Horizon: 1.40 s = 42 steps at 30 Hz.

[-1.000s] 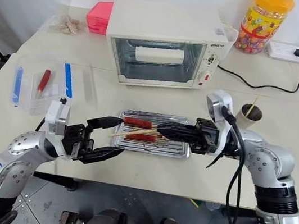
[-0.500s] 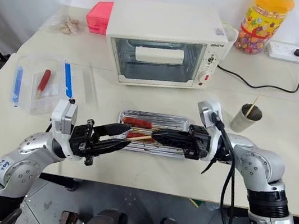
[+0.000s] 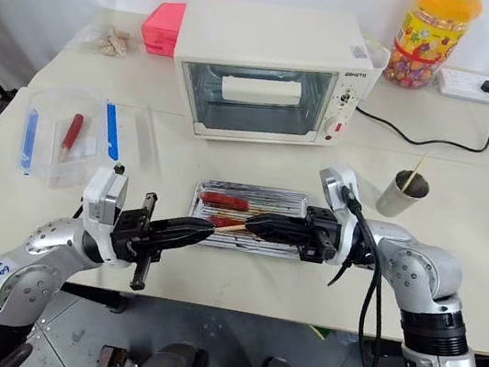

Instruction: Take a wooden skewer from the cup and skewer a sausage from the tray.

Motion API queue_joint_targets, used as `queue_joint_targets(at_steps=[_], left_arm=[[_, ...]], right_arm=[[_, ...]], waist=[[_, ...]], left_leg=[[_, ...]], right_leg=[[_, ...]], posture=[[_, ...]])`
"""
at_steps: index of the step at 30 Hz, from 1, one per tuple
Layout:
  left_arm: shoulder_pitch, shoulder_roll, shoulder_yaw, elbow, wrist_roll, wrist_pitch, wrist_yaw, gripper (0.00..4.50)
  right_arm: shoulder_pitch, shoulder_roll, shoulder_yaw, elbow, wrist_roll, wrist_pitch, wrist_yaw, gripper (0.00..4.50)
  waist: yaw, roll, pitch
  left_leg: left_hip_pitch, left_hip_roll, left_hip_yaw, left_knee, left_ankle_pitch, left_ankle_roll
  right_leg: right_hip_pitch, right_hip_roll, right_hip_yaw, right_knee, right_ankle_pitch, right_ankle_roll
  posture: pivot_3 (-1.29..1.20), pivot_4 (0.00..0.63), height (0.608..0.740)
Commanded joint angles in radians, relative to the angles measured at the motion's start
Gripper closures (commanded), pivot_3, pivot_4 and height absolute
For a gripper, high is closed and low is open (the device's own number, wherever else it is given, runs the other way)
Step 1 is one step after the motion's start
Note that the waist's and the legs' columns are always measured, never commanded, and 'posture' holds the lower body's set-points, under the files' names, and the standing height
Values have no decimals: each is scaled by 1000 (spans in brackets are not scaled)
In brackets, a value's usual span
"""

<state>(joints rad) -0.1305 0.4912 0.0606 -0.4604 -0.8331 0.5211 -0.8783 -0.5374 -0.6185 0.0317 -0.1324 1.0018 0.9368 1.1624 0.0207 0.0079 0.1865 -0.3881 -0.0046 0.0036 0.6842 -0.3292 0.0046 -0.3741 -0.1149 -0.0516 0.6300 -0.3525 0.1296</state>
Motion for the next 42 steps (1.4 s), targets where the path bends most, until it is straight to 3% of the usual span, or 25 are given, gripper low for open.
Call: queue_joint_targets(at_steps=[1,7,11,15,20,26,28,35,40,42], left_arm=[[5,17,35,-33,-28,3,9,4500],[86,74,139,-35,-10,-33,-8,4500],[216,93,275,-26,18,-104,-6,4500],[334,45,410,-10,44,-185,57,4500],[398,-37,521,18,57,-257,163,4500],[428,-71,522,7,48,-269,203,4500],[414,-63,511,10,47,-265,208,4500],[375,-37,473,16,49,-248,207,4500],[373,-38,444,14,62,-250,206,4500],[380,-45,431,8,65,-254,207,4500]], right_arm=[[-4,-23,-38,-36,-4,-9,1,3423],[74,-181,-70,24,-167,-174,124,1372],[188,-267,-100,132,-365,-479,209,41],[270,-259,-178,247,-463,-735,227,41],[290,-225,-207,313,-511,-889,215,41],[202,-203,-82,129,-513,-735,188,41],[123,-164,-19,49,-500,-576,97,41],[-76,-74,218,-39,-668,-320,-77,41],[-164,-11,342,-37,-767,-248,-140,41],[-183,22,369,-31,-787,-228,-158,428]], waist=[[0,0,0],[2,0,0],[1,0,0],[0,0,0],[-1,-1,0],[-3,-1,0],[-3,-1,0],[1,-1,0],[-5,-1,0],[-11,-2,0]], left_leg=[[0,0,0,0,0,0],[0,0,0,0,0,0],[0,0,1,-2,-1,1],[1,0,3,-2,-1,1],[3,1,3,-1,-1,1],[3,1,3,-1,-1,1],[3,1,3,-1,0,1],[1,0,0,-1,-1,0],[1,0,0,-1,-1,0],[1,0,0,-2,-1,0]], right_leg=[[0,0,0,0,0,0],[0,0,0,-1,0,0],[1,0,0,-2,0,0],[1,0,1,-2,0,0],[2,0,2,-3,0,0],[2,-1,2,-3,0,0],[1,-1,2,-3,0,0],[0,-2,3,-2,0,-1],[0,-1,2,-2,0,-1],[0,-1,1,-2,0,-1]], posture=[[0,150,740],[0,150,740],[0,150,740],[0,150,740],[0,150,740],[0,150,740],[0,150,740],[0,150,740],[0,150,740],[0,150,740]])
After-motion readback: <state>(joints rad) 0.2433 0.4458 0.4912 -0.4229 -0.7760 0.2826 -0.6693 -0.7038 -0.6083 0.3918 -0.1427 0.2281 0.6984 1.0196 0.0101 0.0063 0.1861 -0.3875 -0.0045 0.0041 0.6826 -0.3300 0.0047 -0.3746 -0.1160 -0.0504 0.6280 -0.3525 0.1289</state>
